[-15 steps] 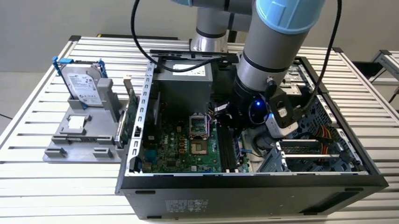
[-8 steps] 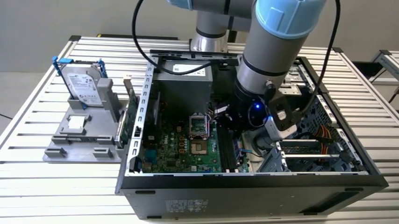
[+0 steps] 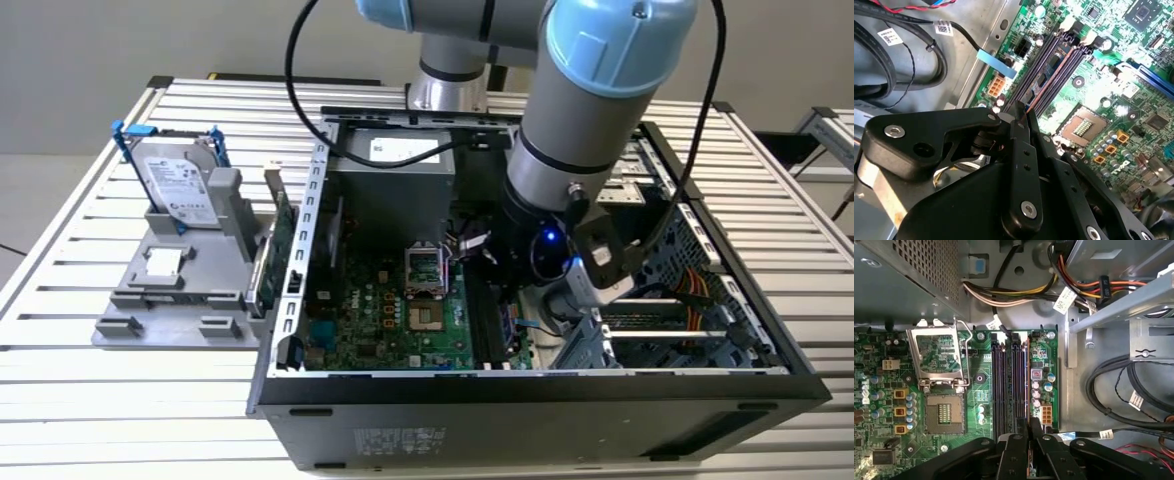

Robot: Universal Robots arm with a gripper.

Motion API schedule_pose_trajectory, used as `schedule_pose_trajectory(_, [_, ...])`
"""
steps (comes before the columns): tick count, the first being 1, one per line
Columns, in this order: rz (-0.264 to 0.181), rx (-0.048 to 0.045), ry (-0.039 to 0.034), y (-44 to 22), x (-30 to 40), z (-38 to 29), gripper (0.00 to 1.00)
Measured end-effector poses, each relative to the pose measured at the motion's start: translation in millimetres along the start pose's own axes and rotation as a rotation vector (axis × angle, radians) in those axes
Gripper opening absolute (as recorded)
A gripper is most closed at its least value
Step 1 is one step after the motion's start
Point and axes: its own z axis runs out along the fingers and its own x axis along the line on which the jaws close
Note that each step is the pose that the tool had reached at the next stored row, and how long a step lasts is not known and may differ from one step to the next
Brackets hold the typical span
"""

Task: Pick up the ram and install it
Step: 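Insert the ram into the slot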

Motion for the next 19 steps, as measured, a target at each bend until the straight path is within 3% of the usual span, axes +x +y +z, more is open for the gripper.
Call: schedule_pose_trajectory(19, [-0.003,0.0005,0.0084,-2.2,-0.5,7.9,0.00])
